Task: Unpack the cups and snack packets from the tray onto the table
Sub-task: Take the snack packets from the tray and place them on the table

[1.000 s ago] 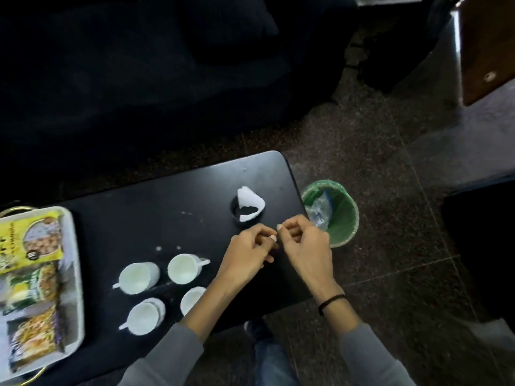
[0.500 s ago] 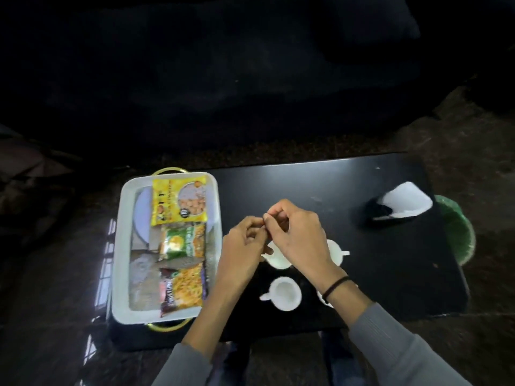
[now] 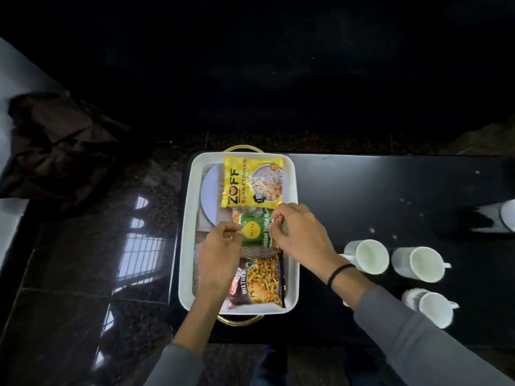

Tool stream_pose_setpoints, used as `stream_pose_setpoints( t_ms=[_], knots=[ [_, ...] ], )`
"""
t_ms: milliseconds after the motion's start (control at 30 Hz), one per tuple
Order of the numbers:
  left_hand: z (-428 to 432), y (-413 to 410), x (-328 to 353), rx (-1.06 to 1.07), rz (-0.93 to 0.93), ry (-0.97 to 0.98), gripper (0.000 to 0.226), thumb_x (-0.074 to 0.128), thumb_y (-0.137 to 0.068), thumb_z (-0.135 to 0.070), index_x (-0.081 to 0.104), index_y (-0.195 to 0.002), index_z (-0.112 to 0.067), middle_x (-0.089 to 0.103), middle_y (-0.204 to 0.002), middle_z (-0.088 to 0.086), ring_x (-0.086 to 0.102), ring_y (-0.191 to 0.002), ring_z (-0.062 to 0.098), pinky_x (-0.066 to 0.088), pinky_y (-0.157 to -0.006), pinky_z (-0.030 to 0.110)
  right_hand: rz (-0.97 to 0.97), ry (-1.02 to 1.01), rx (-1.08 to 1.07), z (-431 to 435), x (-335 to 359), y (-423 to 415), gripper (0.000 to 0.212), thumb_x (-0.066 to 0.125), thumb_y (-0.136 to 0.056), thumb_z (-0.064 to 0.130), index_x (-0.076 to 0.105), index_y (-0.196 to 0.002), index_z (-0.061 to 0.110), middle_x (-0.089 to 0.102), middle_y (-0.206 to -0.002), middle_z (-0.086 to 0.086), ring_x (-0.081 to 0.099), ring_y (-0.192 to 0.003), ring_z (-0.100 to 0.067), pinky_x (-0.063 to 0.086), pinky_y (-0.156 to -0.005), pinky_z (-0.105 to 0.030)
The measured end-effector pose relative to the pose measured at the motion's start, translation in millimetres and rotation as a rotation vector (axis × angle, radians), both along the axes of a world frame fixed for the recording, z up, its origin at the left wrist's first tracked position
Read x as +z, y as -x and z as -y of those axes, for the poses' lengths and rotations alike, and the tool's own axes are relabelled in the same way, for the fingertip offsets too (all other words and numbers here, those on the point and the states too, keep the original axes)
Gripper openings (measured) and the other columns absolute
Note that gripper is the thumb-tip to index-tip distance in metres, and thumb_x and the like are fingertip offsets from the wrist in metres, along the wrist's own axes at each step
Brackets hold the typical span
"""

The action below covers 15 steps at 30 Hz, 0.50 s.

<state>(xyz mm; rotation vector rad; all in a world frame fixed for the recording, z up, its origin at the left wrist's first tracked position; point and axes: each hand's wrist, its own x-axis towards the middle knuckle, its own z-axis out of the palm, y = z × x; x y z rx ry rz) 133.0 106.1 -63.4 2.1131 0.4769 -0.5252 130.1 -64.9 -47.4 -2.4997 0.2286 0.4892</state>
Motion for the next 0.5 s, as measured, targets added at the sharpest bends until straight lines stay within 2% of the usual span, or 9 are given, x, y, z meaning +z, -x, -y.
stream_pose_setpoints(
  t_ms=[167,267,333,367,500],
  knots=[
    [-8,-22,-23,0.093,0.017,-0.035,0.035,0.063,-0.097,-0.031,0.056,-0.127,-0.014,0.063,-0.126,0.003,0.06,-0.11,0.022,0.049,-0.09,0.037,-0.053,0.02,0.073,-6,-17,-7,0.025,0.058,-0.101,0.032,0.063,-0.122,0.019,0.062,-0.123,0.0,0.055,-0.118,-0.022,0.056,-0.086,-0.041],
    [-4,-43,-33,0.183,-0.006,0.019,0.043,0.063,-0.096,-0.036,0.052,-0.13,-0.012,0.066,-0.116,0.003,0.064,-0.099,0.022,0.054,-0.088,0.043,-0.033,0.023,0.071,-7,-25,-13,0.024,0.059,-0.101,0.034,0.063,-0.12,0.02,0.062,-0.123,0.001,0.055,-0.117,-0.021,0.054,-0.084,-0.038],
    [-1,-57,-40,0.205,-0.003,0.026,0.043,0.062,-0.097,-0.039,0.054,-0.128,-0.01,0.064,-0.09,-0.006,0.061,-0.076,0.012,0.052,-0.071,0.037,-0.011,0.015,0.056,-6,-28,-21,0.024,0.059,-0.101,0.033,0.063,-0.121,0.02,0.062,-0.125,0.0,0.055,-0.118,-0.021,0.054,-0.085,-0.039],
    [1,-63,-42,0.205,-0.003,0.019,0.044,0.062,-0.097,-0.043,0.055,-0.126,-0.011,0.06,-0.084,-0.01,0.057,-0.071,0.01,0.048,-0.068,0.036,-0.003,0.01,0.055,-6,-29,-25,0.025,0.059,-0.101,0.032,0.063,-0.122,0.02,0.061,-0.127,0.0,0.054,-0.121,-0.021,0.055,-0.087,-0.04],
    [4,-80,-47,0.187,-0.093,-0.004,0.047,0.063,-0.09,-0.059,0.061,-0.114,-0.019,0.064,-0.103,-0.002,0.059,-0.09,0.02,0.041,-0.076,0.034,-0.009,-0.009,0.078,-7,-35,-41,0.027,0.06,-0.1,0.033,0.063,-0.124,0.02,0.059,-0.13,0.002,0.053,-0.122,-0.02,0.054,-0.09,-0.039]
  ],
)
